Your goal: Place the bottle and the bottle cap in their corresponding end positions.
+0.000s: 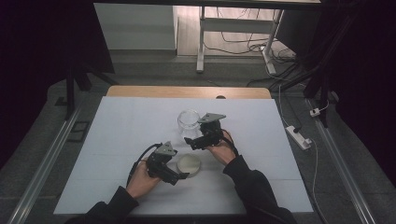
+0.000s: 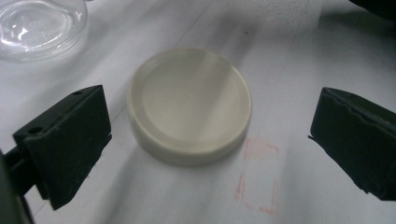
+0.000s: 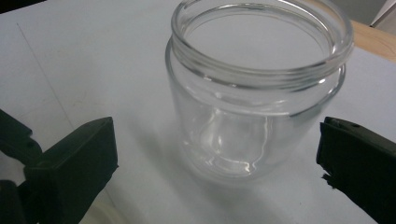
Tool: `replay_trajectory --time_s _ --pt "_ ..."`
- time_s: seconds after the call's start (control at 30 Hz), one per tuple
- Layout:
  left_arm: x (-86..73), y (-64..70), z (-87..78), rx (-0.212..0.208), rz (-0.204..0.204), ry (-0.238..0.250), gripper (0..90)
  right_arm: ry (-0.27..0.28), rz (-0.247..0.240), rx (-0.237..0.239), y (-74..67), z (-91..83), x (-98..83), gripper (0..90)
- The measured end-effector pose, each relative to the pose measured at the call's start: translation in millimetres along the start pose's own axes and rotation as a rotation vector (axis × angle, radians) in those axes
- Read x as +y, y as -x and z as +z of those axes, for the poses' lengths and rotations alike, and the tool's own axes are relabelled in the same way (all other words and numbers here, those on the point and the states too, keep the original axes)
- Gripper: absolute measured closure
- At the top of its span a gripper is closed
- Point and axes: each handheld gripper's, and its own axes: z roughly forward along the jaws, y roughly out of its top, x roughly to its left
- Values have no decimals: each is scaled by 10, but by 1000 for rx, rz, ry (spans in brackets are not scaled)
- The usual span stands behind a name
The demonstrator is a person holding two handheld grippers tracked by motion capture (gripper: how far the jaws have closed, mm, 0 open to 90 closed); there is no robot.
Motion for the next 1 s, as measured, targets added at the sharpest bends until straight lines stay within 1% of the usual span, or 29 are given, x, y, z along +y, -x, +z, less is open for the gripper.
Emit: replay_trajectory --time_s 0.17,0.23,0.37,0.5,0.6,0.77,0.93,1.0 --pt "-42 -6 -119 5 -2 2 0 3 12 16 -55 -92 -20 0" --pt "-61 -13 -154 5 -8 1 0 4 18 29 -74 -128 -33 0" --pt "-105 -30 -224 7 -18 0 0 0 24 38 -108 -200 -68 0" --pt "-149 -35 -299 11 -27 2 0 7 29 26 -121 -298 -106 0" --pt "-178 -31 -361 11 -33 7 0 6 43 24 -120 -379 -144 0" --pt "-234 -11 -476 20 -44 24 0 9 57 7 -130 -523 -213 0" --pt "-316 -7 -609 28 -66 43 0 14 50 -8 -166 -663 -278 0" --pt "-349 -7 -668 36 -72 53 0 14 49 -7 -178 -714 -314 0"
